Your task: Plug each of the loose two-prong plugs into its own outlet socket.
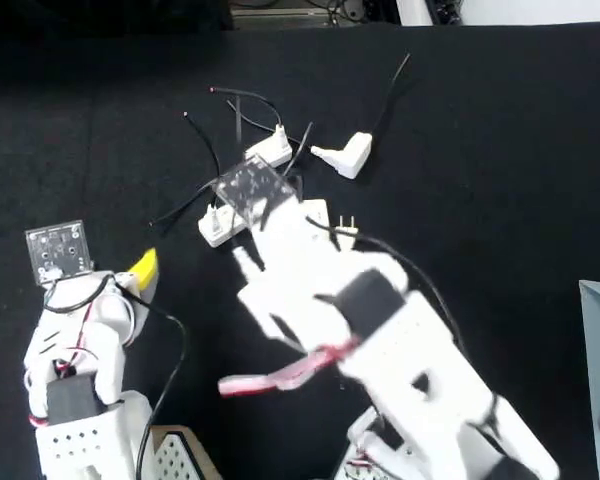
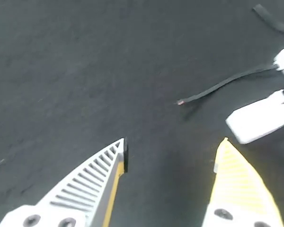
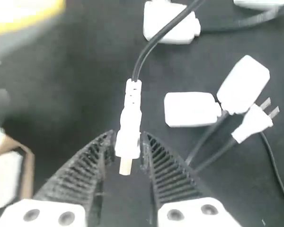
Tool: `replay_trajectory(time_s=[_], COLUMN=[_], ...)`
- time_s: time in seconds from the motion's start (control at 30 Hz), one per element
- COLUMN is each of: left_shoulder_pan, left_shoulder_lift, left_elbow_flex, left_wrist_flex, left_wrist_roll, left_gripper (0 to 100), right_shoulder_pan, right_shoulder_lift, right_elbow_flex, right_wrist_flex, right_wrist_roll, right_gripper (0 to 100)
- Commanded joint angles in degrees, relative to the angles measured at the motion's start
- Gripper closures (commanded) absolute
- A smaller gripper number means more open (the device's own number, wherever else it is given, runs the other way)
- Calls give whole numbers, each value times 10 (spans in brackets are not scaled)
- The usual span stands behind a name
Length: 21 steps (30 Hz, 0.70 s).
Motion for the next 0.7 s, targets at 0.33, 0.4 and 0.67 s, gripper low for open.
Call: replay_trajectory(time_s=[0.33,0.4,0.67], left_shoulder_pan=[189,216,301], left_shoulder_lift=[-4,-4,-4], left_elbow_flex=[-197,-216,-277], left_wrist_flex=[80,101,169], left_wrist_roll=[47,45,42], left_gripper=[700,700,697], right_shoulder_pan=[-85,-85,-83], right_shoulder_lift=[-73,-73,-76], right_elbow_flex=[77,88,102], right_wrist_flex=[-100,-114,-131], right_wrist_roll=[-40,-39,-37], right_gripper=[987,987,987])
